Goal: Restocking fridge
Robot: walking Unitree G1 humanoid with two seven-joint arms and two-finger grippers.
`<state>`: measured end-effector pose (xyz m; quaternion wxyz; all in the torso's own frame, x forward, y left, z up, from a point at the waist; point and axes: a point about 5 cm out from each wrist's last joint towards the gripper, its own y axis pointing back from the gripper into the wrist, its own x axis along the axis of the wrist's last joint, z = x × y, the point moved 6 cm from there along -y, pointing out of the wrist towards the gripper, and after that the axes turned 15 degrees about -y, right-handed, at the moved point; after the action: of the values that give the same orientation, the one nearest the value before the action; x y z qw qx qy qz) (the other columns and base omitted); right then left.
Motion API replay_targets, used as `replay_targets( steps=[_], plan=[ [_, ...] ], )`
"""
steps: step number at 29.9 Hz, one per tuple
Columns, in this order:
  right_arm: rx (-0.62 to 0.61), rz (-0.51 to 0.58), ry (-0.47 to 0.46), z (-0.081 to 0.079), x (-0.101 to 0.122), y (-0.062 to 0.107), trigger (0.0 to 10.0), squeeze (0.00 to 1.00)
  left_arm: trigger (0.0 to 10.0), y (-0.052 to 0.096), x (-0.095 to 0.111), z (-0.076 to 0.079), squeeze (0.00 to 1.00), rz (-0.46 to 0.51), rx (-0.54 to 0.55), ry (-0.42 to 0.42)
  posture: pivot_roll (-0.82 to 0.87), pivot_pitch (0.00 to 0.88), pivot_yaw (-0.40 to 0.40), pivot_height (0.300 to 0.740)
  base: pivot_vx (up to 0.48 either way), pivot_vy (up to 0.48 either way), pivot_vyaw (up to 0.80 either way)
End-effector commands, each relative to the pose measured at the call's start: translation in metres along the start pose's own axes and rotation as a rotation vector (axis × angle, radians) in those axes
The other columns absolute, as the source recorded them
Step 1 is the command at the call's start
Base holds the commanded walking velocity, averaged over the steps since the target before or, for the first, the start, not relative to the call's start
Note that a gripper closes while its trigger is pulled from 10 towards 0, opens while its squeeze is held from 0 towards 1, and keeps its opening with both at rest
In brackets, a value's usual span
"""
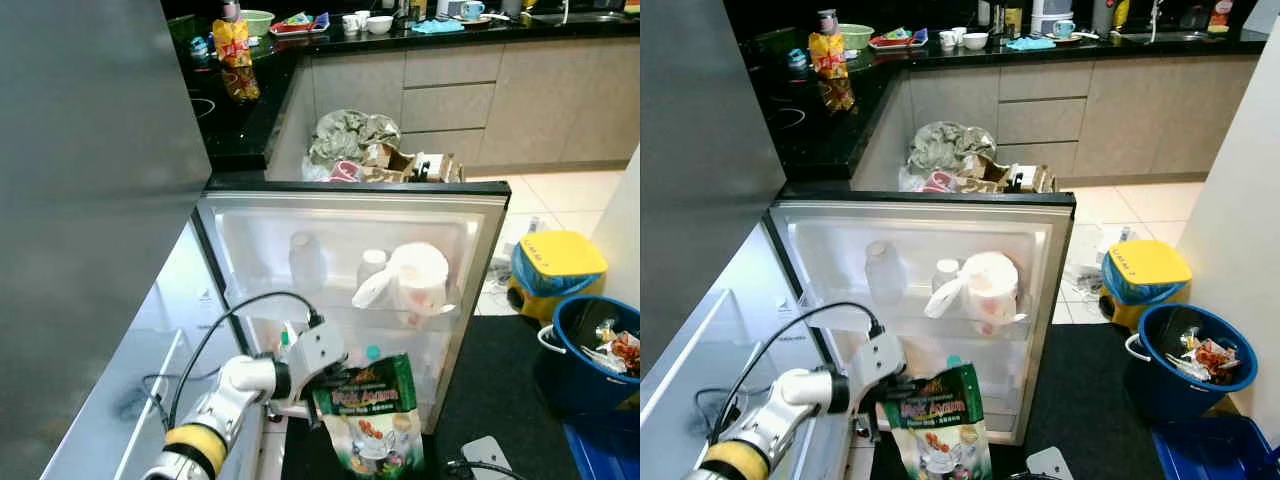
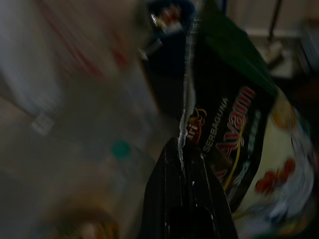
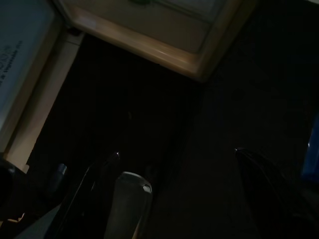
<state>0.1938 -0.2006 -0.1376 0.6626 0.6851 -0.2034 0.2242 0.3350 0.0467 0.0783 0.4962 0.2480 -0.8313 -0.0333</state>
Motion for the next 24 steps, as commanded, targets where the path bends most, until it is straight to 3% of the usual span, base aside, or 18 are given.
replay_targets(
  steps=[1,5,6,8,9,10,11,13,21,24],
  plan=[
    [-0.006,-0.026,-0.017,-0.005,-0.010,0.000,10.0,0.00,10.0,0.002,0.023,-0.021,0.00,0.061,0.042,-0.040,-0.07,0.003,0.059,0.740,0.000,0.000,0.00],
    [-0.004,-0.033,-0.017,-0.010,-0.013,0.000,10.0,0.00,10.0,0.004,0.036,-0.024,0.00,0.063,-0.031,-0.121,-0.08,0.000,0.058,0.740,0.000,0.000,0.00],
    [-0.003,-0.034,-0.018,-0.011,-0.013,0.000,10.0,0.00,10.0,0.007,0.037,-0.030,0.00,0.039,-0.041,-0.180,-0.08,0.000,0.058,0.740,0.000,0.000,0.00],
    [-0.003,-0.034,-0.018,-0.011,-0.013,0.000,10.0,0.00,10.0,0.007,0.037,-0.030,0.00,0.039,-0.041,-0.180,-0.08,0.000,0.058,0.740,0.000,0.000,0.00],
    [0.000,-0.034,-0.018,-0.014,-0.012,-0.001,10.0,0.00,10.0,0.012,0.040,-0.045,0.00,-0.002,-0.025,-0.255,-0.07,0.000,0.059,0.740,0.000,0.000,0.00],
    [0.002,-0.034,-0.017,-0.015,-0.011,-0.001,10.0,0.00,10.0,0.014,0.042,-0.052,0.00,-0.016,-0.008,-0.274,-0.07,0.000,0.059,0.740,0.000,0.000,0.00],
    [0.002,-0.034,-0.017,-0.015,-0.011,-0.001,10.0,0.00,10.0,0.014,0.042,-0.052,0.00,-0.016,-0.008,-0.274,-0.07,0.000,0.059,0.740,0.000,0.000,0.00],
    [-0.008,-0.040,-0.018,-0.002,-0.011,0.001,10.0,0.00,10.0,0.028,0.049,-0.080,0.00,-0.033,0.055,-0.305,-0.08,0.000,0.058,0.740,0.000,0.000,0.00],
    [-0.014,-0.043,-0.017,0.005,-0.011,0.002,10.0,0.00,10.0,0.048,0.052,-0.094,0.00,-0.069,0.028,-0.285,-0.07,0.003,0.056,0.740,0.000,0.000,0.00],
    [-0.015,-0.045,-0.016,0.007,-0.012,0.003,10.0,0.00,10.0,0.062,0.049,-0.107,0.00,-0.141,0.033,-0.341,-0.07,0.006,0.052,0.740,0.000,0.000,0.00]
  ],
)
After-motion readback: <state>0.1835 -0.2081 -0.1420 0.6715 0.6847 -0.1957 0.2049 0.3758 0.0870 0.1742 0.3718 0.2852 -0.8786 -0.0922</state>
